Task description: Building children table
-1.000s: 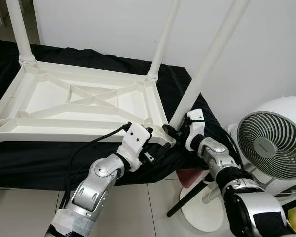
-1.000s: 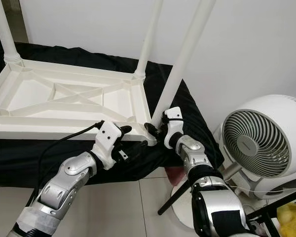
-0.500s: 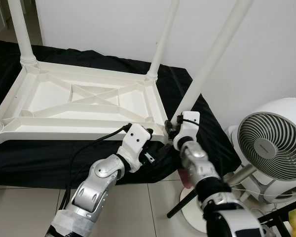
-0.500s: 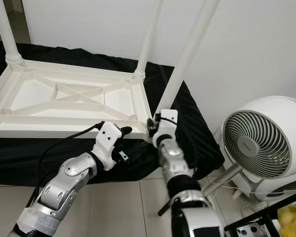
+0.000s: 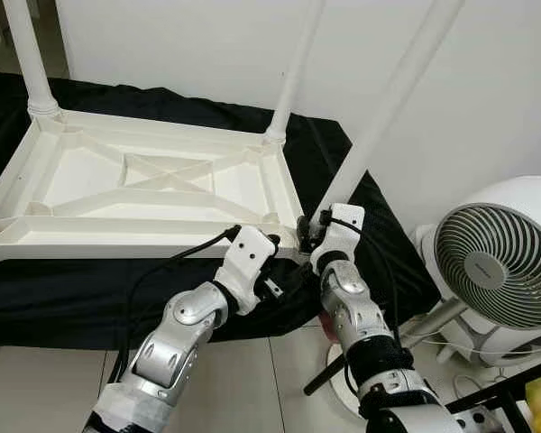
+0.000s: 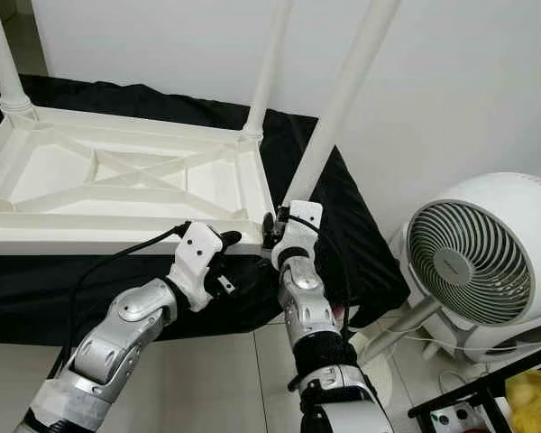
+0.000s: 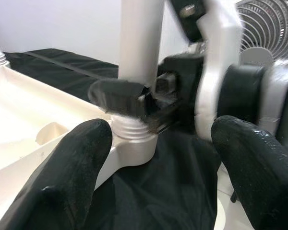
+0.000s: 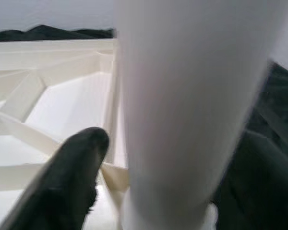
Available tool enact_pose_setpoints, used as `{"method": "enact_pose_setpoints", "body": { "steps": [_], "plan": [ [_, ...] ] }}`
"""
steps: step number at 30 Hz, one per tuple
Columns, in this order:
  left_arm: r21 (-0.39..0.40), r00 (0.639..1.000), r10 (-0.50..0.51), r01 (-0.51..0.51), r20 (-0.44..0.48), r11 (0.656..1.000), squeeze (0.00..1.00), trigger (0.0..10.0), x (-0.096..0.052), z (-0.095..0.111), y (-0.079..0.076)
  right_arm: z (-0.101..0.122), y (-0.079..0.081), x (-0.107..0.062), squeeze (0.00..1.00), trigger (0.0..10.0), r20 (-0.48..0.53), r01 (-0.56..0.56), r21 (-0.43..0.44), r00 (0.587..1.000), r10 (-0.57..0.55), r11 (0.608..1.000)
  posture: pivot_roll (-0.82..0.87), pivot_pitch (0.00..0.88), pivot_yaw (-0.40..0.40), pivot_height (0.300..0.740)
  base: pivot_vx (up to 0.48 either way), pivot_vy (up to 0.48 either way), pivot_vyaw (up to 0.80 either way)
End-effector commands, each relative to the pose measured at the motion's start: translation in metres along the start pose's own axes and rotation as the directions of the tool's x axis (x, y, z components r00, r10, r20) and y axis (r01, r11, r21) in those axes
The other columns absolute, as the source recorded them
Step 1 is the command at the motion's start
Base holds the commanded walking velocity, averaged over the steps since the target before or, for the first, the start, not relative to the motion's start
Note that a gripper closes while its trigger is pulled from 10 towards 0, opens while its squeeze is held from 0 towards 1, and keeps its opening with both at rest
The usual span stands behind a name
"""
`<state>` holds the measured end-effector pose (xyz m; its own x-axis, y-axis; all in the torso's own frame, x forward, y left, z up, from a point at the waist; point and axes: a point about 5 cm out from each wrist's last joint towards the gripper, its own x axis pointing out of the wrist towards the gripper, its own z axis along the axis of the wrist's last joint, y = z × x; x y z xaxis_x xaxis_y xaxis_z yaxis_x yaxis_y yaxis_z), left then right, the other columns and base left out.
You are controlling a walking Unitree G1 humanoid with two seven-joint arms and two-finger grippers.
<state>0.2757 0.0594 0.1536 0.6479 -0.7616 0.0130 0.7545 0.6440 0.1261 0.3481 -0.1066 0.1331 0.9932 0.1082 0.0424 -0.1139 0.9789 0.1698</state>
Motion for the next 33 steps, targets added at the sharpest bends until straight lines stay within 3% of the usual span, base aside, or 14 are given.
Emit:
{"method": "enact_pose_setpoints", "body": {
  "steps": [1, 3, 4, 5, 6, 8, 10, 17, 24, 25, 26, 27, 28, 33],
  "plan": [
    [-0.029, 0.998, -0.07, 0.07, 0.005, 0.997, 0.0, 10.0, 0.0, 0.002, -0.009, -0.001, -0.014, -0.002, 1.0, 10.0, -0.035, -0.034, -0.015, 0.999, 0.033, 0.999, 0.01, 0.0, -0.21, 0.74, 0.0, 0.0, 0.0],
    [-0.041, 0.996, -0.091, 0.091, 0.013, 0.995, 0.0, 10.0, -0.002, 0.004, -0.012, -0.003, -0.021, -0.003, 1.0, 10.0, -0.077, -0.116, -0.037, 0.991, 0.112, 0.993, 0.01, 0.0, -0.209, 0.74, 0.0, 0.0, 0.0],
    [-0.049, 0.995, -0.1, 0.101, 0.014, 0.994, 0.0, 10.0, -0.003, 0.005, -0.012, -0.003, -0.025, -0.002, 0.13, 10.0, -0.091, -0.17, -0.031, 0.982, 0.167, 0.985, 0.01, 0.0, -0.21, 0.74, 0.0, 0.0, 0.0],
    [-0.049, 0.995, -0.1, 0.101, 0.014, 0.994, 0.0, 10.0, -0.003, 0.005, -0.012, -0.003, -0.025, -0.002, 0.13, 10.0, -0.091, -0.17, -0.031, 0.982, 0.167, 0.985, 0.01, 0.0, -0.21, 0.74, 0.0, 0.0, 0.0],
    [-0.047, 0.994, -0.11, 0.111, 0.014, 0.993, 0.0, 10.0, -0.003, 0.005, -0.013, -0.003, -0.029, -0.002, 0.0, 10.0, -0.097, -0.225, -0.045, 0.971, 0.22, 0.973, 0.01, 0.0, -0.21, 0.74, 0.0, 0.0, 0.0],
    [-0.037, 0.992, -0.127, 0.127, 0.005, 0.991, 0.0, 10.0, -0.004, 0.005, -0.013, 0.0, -0.036, -0.001, 0.0, 10.0, -0.109, -0.327, -0.107, 0.943, 0.316, 0.939, 0.02, 0.0, -0.208, 0.74, 0.0, 0.0, 0.0],
    [-0.037, 0.992, -0.127, 0.127, 0.005, 0.991, 0.0, 10.0, -0.004, 0.005, -0.013, 0.0, -0.036, -0.001, 0.0, 10.0, -0.109, -0.327, -0.107, 0.943, 0.316, 0.939, 0.02, 0.0, -0.208, 0.74, 0.0, 0.0, 0.0],
    [-0.017, 0.988, -0.151, 0.15, -0.022, 0.988, 0.0, 10.0, -0.008, 0.003, -0.013, 0.005, -0.04, 0.01, 0.0, 10.0, -0.2, -0.507, -0.208, 0.859, 0.471, 0.837, 0.03, 0.0, -0.203, 0.74, 0.0, 0.0, 0.0],
    [-0.019, 0.988, -0.151, 0.151, -0.023, 0.988, 0.0, 10.0, -0.007, 0.004, -0.015, 0.003, -0.034, 0.016, 0.0, 10.0, -0.27, -0.559, -0.234, 0.823, 0.499, 0.796, 0.04, 0.0, -0.203, 0.74, 0.0, 0.0, 0.0],
    [-0.021, 0.988, -0.152, 0.151, -0.022, 0.988, 0.0, 10.0, -0.007, 0.004, -0.017, 0.0, -0.033, 0.017, 0.0, 4.7, -0.297, -0.575, -0.25, 0.811, 0.504, 0.779, 0.04, 0.0, -0.204, 0.74, 0.0, 0.0, 0.0],
    [-0.023, 0.988, -0.152, 0.152, -0.02, 0.988, 0.0, 10.0, -0.007, 0.005, -0.017, -0.002, -0.032, 0.017, 0.0, 2.1, -0.313, -0.586, -0.264, 0.803, 0.507, 0.766, 0.04, 0.0, -0.204, 0.74, 0.0, 0.0, 0.0],
    [-0.023, 0.988, -0.152, 0.152, -0.02, 0.988, 0.0, 10.0, -0.007, 0.005, -0.017, -0.002, -0.032, 0.017, 0.0, 2.1, -0.313, -0.586, -0.264, 0.803, 0.507, 0.766, 0.04, 0.0, -0.204, 0.74, 0.0, 0.0, 0.0],
    [-0.023, 0.988, -0.153, 0.152, -0.021, 0.988, 0.0, 10.0, -0.007, 0.005, -0.018, -0.003, -0.032, 0.017, 0.0, 0.0, -0.323, -0.592, -0.262, 0.798, 0.509, 0.763, 0.04, 0.0, -0.207, 0.74, 0.0, 0.0, 0.0],
    [-0.029, 0.989, -0.147, 0.146, -0.02, 0.989, 0.0, 10.0, -0.006, 0.005, -0.018, -0.01, -0.039, 0.012, 0.0, 0.0, -0.347, -0.608, -0.235, 0.781, 0.518, 0.759, 0.04, 0.0, -0.209, 0.74, 0.0, 0.0, 0.0]
  ]
}}
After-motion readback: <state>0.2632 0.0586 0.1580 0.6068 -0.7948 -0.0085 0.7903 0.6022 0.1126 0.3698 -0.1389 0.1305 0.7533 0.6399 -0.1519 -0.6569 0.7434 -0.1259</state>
